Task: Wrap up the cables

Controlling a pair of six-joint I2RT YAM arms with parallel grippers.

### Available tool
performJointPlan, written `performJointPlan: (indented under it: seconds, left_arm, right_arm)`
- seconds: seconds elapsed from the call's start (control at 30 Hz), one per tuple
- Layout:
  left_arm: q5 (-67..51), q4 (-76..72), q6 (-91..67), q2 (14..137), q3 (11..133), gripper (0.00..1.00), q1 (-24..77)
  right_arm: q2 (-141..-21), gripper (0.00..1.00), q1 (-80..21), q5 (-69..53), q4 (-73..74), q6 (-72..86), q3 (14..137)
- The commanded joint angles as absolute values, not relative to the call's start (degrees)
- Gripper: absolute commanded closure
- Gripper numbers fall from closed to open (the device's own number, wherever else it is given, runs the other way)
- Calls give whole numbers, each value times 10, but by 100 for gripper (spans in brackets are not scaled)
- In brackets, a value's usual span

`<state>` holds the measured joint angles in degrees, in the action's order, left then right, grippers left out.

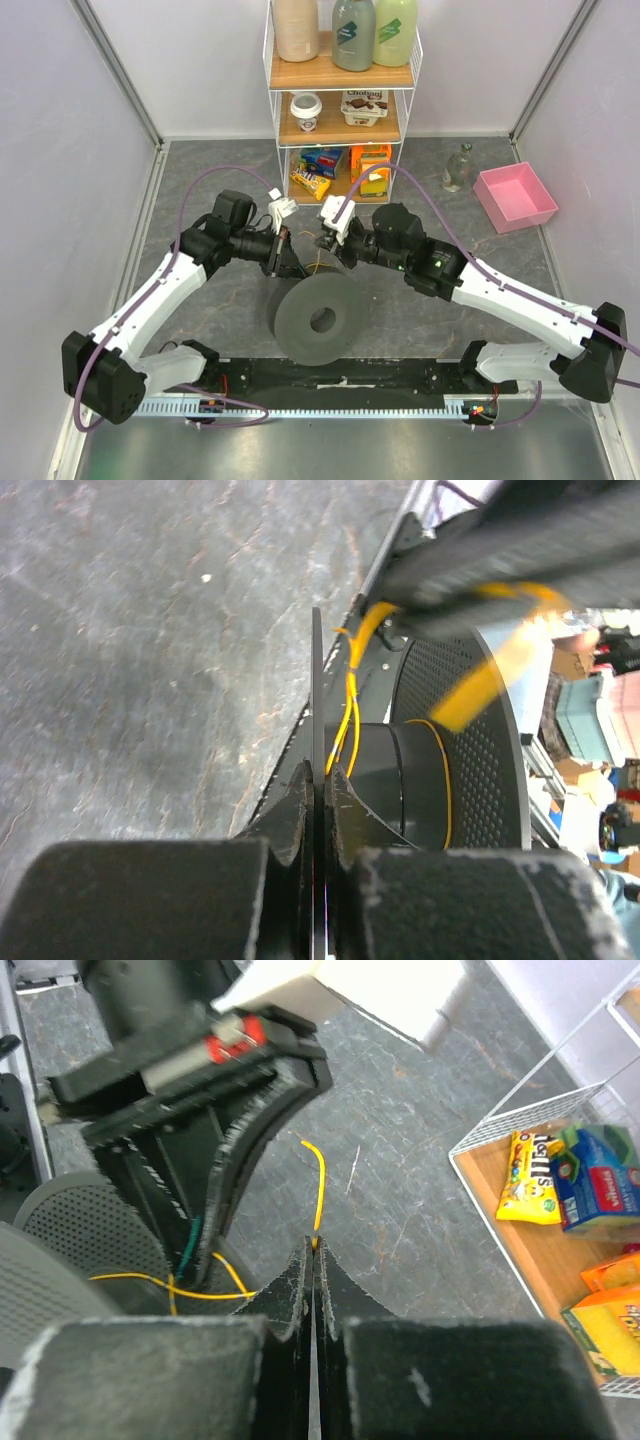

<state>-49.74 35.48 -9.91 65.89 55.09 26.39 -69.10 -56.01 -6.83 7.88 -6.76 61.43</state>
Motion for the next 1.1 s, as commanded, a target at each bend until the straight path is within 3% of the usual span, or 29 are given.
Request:
performJointPlan:
  seconds: [0.0,0.13,0.33,0.57,0.7,0.8,1.07]
  left_arm:
    - [-623,273,-116,624,550,98,255]
    - [-688,202,-184,619,532,98,211]
    - [-765,-13,-406,615,462,98,139]
    - [-758,-561,-855,664,342,98,97]
    - [-738,-726,-985,710,336,98,91]
    - [-711,-790,-1044,738,327,98,77]
    - [-680,-750,-1063,766,352,98,45]
  right_arm:
    - [-682,100,-521,-152,75,-5,633]
    - [-664,100,-493,-174,76,0,625]
    - [-638,100,-454,-185,72,47,623]
    - [-619,100,-442,-177,38,88,596]
    - [-625,100,-425,-180,20,121,588]
    - [-627,100,-402,-186,4,162,583]
    - [-602,100,-373,-184,-127,292,546]
